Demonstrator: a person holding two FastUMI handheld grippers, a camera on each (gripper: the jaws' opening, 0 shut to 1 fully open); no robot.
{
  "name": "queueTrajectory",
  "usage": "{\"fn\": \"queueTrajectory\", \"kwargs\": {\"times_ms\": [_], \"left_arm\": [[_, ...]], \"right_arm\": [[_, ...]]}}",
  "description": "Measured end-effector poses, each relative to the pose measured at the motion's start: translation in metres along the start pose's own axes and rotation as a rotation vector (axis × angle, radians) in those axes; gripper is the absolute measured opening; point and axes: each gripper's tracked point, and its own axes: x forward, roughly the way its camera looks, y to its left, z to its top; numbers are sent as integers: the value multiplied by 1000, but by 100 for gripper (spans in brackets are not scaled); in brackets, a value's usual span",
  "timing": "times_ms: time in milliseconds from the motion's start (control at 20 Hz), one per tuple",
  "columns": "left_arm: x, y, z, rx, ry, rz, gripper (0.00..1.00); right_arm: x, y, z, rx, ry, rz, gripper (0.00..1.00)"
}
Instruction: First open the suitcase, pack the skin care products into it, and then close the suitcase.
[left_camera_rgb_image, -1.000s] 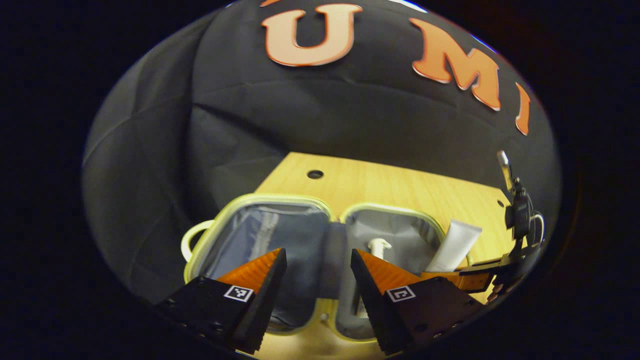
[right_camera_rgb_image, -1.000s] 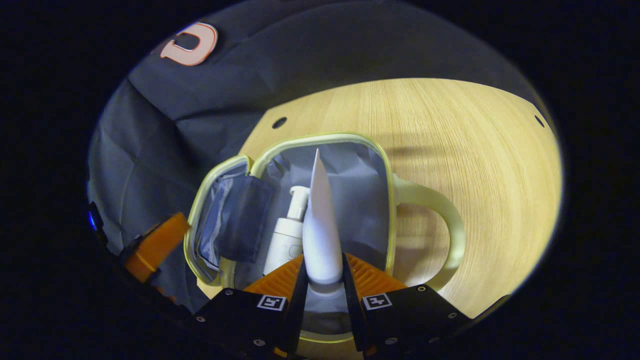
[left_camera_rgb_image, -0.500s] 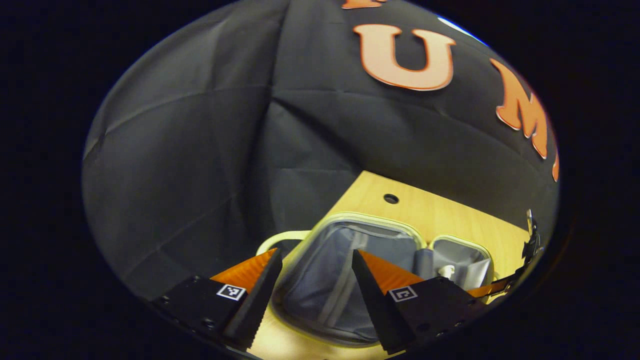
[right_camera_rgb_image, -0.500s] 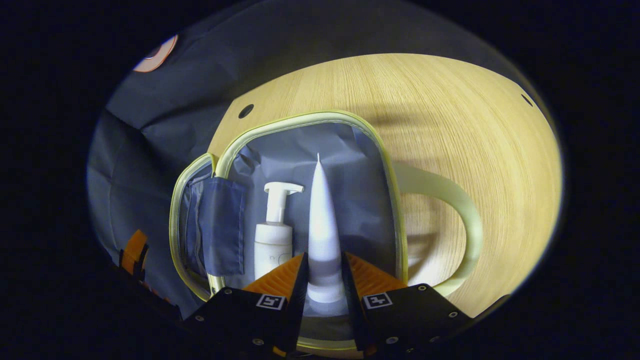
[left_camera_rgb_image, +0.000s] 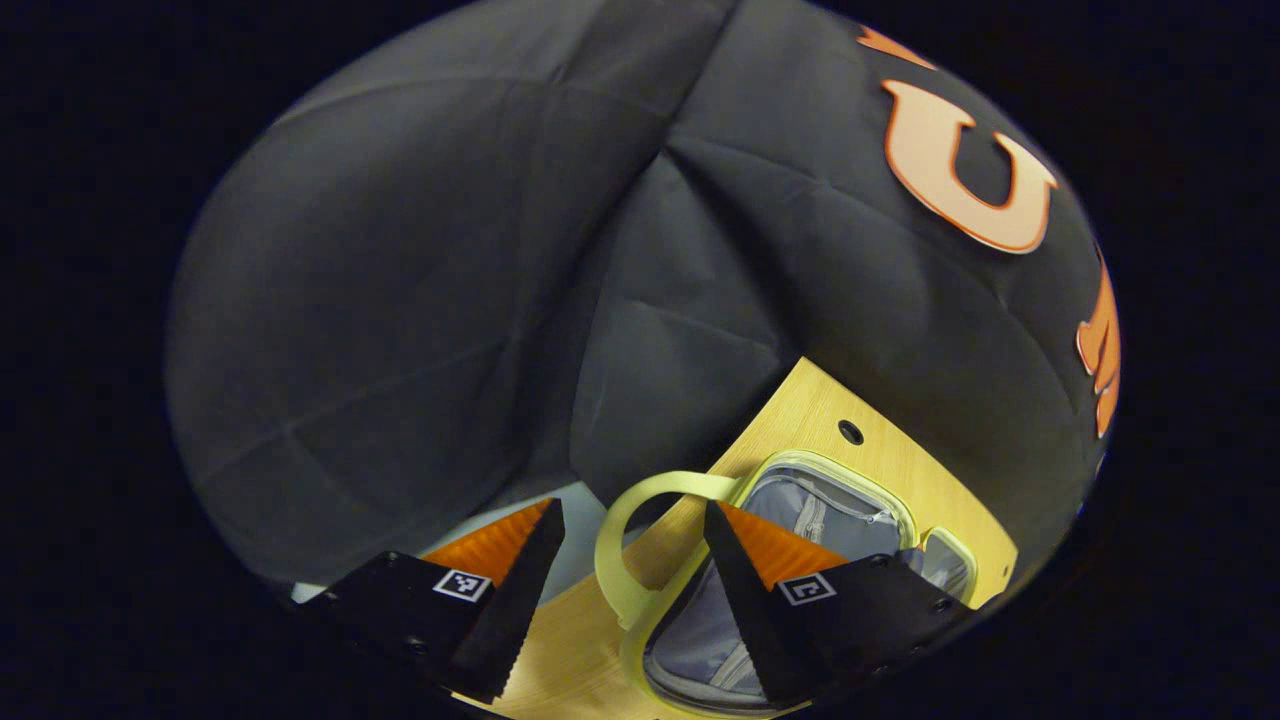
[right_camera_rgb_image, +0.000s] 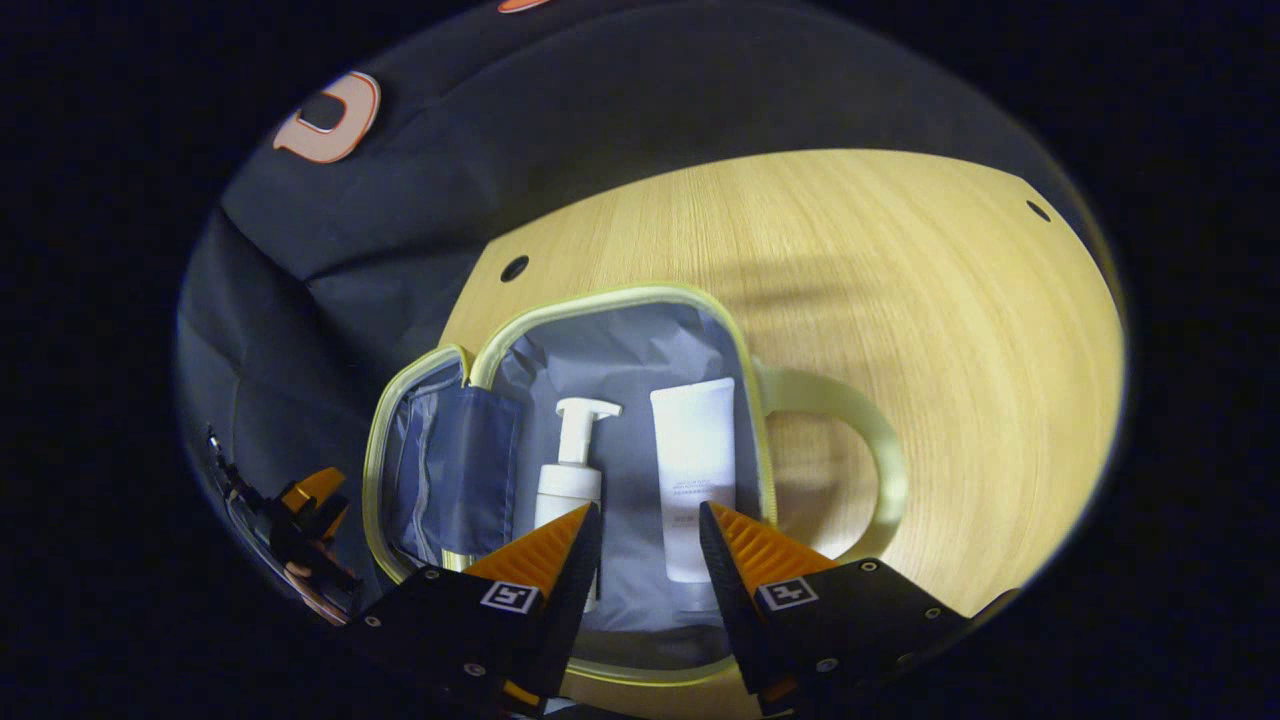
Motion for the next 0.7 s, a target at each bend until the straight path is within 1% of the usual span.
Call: {"fn": "queueTrajectory", "kwargs": {"times_ms": [50, 100, 150, 200, 350, 450, 500, 550, 600, 650, 700], "left_arm": [[10, 3, -8, -21, 33, -9, 88], [20, 6, -14, -43, 58, -10, 88], [27, 9, -21, -58, 92, -14, 89], [35, 10, -28, -73, 123, -21, 88], [50, 9, -33, -140, 167, -74, 88], [57, -3, -40, -198, 198, -107, 58], [62, 7, -44, -202, 202, -76, 43], [61, 9, -46, -215, 221, -88, 29], [58, 7, -45, -229, 221, -112, 22], [53, 5, -42, -242, 212, -131, 22], [50, 4, -35, -239, 204, -153, 12]], "right_arm": [[-9, -2, 5, -9, -26, 1, 68], [-18, -5, 9, -15, -51, 1, 65], [-29, -5, 15, -17, -80, 10, 74], [-39, -6, 20, -17, -110, 15, 78], [-69, -12, 35, -25, -196, 24, 85], [-85, -17, 42, -27, -234, 25, 87], [-93, -18, 46, -25, -253, 29, 89], [-101, -22, 49, -20, -270, 27, 89], [-108, -24, 52, -15, -286, 30, 90], [-114, -28, 55, -11, -300, 28, 90], [-121, -30, 57, -10, -314, 33, 91]]}}
